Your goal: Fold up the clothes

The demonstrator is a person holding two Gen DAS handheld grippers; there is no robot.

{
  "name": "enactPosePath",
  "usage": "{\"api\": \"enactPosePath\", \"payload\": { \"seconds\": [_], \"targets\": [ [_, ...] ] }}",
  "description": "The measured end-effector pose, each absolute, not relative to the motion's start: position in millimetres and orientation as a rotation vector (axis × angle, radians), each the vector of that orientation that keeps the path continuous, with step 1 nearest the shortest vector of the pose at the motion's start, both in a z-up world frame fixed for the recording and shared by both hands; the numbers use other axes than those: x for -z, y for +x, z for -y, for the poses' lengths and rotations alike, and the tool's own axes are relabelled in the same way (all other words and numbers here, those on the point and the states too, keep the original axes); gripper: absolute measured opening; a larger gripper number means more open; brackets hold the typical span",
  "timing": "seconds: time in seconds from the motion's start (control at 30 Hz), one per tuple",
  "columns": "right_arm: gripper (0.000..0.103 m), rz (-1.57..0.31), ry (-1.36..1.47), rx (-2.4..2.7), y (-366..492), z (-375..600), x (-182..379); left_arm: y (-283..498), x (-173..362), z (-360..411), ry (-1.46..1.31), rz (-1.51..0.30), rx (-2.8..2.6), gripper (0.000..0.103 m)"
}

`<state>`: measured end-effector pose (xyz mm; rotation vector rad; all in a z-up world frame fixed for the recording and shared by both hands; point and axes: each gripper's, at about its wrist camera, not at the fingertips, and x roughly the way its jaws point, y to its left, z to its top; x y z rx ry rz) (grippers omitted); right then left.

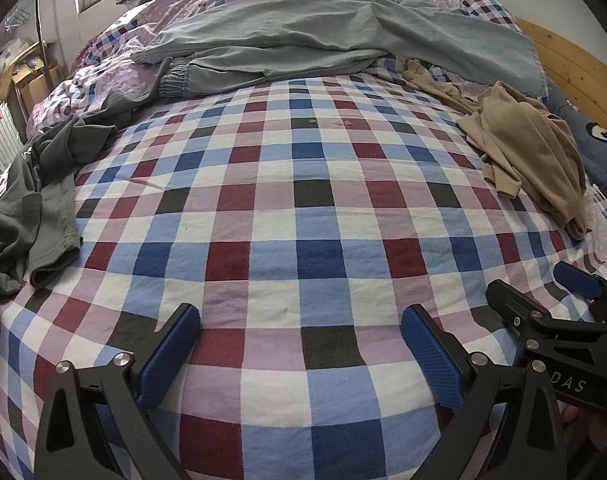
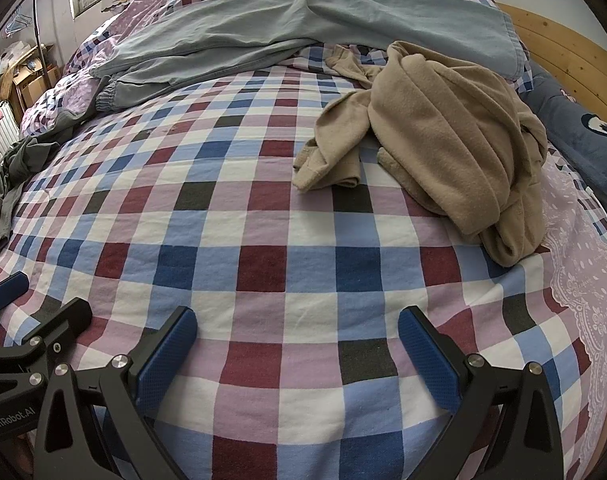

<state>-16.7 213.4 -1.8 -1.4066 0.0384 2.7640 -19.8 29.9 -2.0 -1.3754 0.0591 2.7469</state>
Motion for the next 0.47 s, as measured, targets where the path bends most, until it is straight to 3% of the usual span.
{"api": "enactPosePath", "payload": {
  "seconds": [0.47],
  "targets": [
    [0.103, -0.038, -1.405, -2.767, -17.8, -213.8, 2.0, -18.9, 0.9, -30.5, -1.364, -0.052, -2.753, 0.102]
  ]
}}
